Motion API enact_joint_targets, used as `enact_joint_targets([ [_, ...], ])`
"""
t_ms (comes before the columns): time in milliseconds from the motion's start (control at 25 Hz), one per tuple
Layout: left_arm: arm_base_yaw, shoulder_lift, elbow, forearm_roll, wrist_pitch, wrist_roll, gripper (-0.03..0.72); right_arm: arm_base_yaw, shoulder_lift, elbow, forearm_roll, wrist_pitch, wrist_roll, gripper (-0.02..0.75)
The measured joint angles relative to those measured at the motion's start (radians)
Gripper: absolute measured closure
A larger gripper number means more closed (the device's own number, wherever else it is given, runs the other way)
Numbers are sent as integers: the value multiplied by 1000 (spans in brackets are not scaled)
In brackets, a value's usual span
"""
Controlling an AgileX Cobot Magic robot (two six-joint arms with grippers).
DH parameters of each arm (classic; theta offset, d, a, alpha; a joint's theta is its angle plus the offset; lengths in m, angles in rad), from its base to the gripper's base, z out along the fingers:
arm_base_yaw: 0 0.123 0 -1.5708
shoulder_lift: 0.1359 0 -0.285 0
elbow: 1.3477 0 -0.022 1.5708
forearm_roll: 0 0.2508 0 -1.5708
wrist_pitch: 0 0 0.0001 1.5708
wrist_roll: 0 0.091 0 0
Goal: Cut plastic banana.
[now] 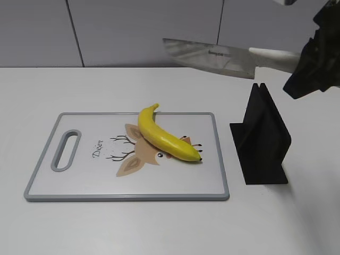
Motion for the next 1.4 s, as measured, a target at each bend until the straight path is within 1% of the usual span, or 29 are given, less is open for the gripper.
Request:
enact_joint_targets([
  [80, 0, 71, -19, -48, -40, 65, 115, 0, 0, 0, 54, -1, -140, 555],
  [160, 0, 152, -40, -102, -85, 149, 115, 0, 0, 0, 82, -10, -248, 555],
  [320, 0, 310, -98, -225, -155, 327, 115, 0, 7, 0, 86, -36, -326, 555],
  [480, -6, 477, -178, -360, -157, 576, 115, 0, 53, 0, 87, -37, -432, 555],
  [560, -23, 558, -225, -394, -156, 695, 115, 0, 79, -2, 87, -37, -492, 555],
  [720, -88, 737, -339, -406, -115, 885, 115, 0, 115, -23, 88, -38, -580, 555],
  [880, -166, 931, -457, -409, -86, 1018, 115, 0, 168, -63, 123, -39, -643, 555],
  [1000, -210, 1061, -548, -409, -84, 1104, 115, 0, 202, -91, 204, -38, -727, 555],
  [1120, -245, 1171, -626, -409, -84, 1164, 115, 0, 236, -112, 270, -39, -782, 555],
  [1280, -272, 1292, -710, -407, -84, 1190, 115, 0, 261, -116, 288, -59, -802, 555],
  [1400, -285, 1357, -743, -403, -84, 1199, 115, 0, 269, -116, 291, -95, -804, 555],
])
